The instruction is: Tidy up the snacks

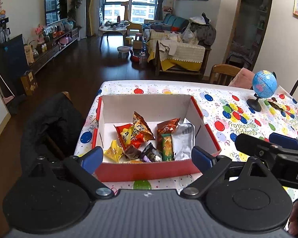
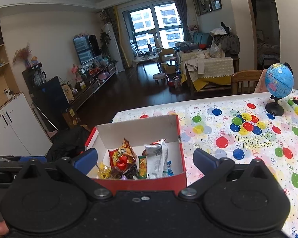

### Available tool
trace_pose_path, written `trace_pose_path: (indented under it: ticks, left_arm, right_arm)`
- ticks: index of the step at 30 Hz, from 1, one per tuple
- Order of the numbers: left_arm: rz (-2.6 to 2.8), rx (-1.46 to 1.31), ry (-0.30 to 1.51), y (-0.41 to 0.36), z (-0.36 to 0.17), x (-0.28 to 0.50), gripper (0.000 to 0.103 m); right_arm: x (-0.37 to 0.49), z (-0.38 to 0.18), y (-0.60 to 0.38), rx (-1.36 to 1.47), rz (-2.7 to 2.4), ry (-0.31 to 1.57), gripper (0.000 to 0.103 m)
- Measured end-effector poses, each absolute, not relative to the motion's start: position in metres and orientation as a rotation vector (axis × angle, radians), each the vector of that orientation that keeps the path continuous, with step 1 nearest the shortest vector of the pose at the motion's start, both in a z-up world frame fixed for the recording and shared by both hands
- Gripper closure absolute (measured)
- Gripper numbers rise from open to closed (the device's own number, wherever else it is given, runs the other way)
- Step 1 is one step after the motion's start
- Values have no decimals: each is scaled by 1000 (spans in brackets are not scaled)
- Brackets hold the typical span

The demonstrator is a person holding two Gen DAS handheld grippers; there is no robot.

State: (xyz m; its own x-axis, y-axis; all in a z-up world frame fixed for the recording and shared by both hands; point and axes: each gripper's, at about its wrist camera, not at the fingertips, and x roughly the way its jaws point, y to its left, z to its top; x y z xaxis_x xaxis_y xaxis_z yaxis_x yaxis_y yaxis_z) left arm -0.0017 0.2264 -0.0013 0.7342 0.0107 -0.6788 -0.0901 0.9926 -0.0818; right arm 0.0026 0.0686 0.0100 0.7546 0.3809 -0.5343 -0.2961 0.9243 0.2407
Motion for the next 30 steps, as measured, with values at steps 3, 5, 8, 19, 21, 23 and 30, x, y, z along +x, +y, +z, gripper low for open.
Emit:
trace_pose_path:
  ticks: [3,5,8,19,21,23,30]
  left_arm:
    - [63,-118,736,229,2,-7,7]
    - [68,-125,733,231,3,-10,7]
    - [72,-135,736,233,3,-13,7]
    - [70,-142,721,233,4,-21,7]
    - [60,-148,709,233,5,-24,7]
    - [59,-149,698,233,6,-26,7]
    - [51,-152,667,232,11,-32,7]
  right_arm:
    - [-1,11,69,153,376,624,0]
    - [-4,11,68,163,368,625,0]
    - [-7,11,67,175,350,624,0]
    - [-19,13,67,173,330,582,0]
    - [-19,12,66,179,326,584,0]
    - [-19,12,66,183,321,582,0]
    - [-25,14,66,183,301,575,0]
